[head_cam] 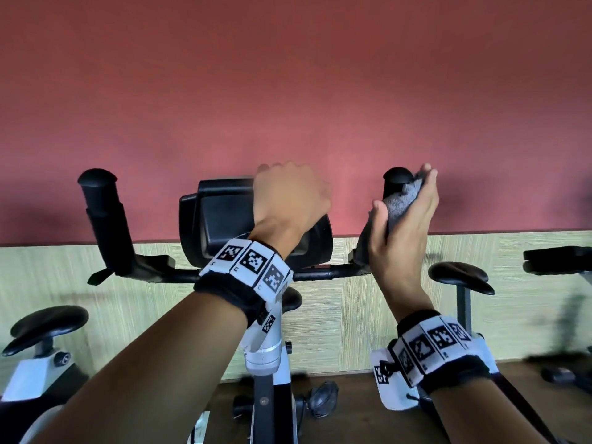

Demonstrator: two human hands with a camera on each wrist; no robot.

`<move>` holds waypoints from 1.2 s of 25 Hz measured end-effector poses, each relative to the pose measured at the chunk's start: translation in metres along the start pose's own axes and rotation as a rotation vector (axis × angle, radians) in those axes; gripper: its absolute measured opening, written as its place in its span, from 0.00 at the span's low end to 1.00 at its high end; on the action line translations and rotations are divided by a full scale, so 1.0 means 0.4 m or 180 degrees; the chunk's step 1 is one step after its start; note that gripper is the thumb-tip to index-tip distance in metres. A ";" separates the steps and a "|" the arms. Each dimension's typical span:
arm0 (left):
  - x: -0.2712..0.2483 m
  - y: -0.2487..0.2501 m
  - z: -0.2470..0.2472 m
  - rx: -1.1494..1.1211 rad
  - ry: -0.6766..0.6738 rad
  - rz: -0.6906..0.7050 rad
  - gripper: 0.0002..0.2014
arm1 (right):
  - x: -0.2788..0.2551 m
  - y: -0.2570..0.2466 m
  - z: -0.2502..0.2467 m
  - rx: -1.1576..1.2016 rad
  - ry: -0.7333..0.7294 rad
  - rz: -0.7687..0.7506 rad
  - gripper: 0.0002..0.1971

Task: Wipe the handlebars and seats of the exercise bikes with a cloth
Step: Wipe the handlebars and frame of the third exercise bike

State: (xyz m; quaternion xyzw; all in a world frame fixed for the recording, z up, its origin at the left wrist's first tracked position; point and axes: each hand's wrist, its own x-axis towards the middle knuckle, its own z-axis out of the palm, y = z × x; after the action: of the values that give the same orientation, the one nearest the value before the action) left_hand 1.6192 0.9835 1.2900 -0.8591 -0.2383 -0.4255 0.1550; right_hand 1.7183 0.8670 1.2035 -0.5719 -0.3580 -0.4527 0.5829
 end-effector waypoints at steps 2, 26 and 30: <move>-0.003 -0.003 -0.002 -0.0028 0.0017 0.0006 0.19 | 0.003 -0.009 0.005 0.0055 0.0012 0.0077 0.35; -0.018 -0.004 -0.018 -0.0075 -0.0043 -0.0034 0.18 | 0.034 -0.060 0.025 -0.0222 0.0197 0.0350 0.31; -0.015 -0.004 -0.013 -0.0015 -0.0033 -0.0020 0.21 | 0.030 -0.053 0.029 -0.0383 0.0304 0.0256 0.27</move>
State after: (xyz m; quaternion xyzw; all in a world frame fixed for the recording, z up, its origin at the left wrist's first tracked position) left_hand 1.6120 0.9807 1.2883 -0.8609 -0.2408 -0.4221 0.1505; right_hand 1.7038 0.8783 1.2230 -0.5977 -0.2787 -0.4764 0.5815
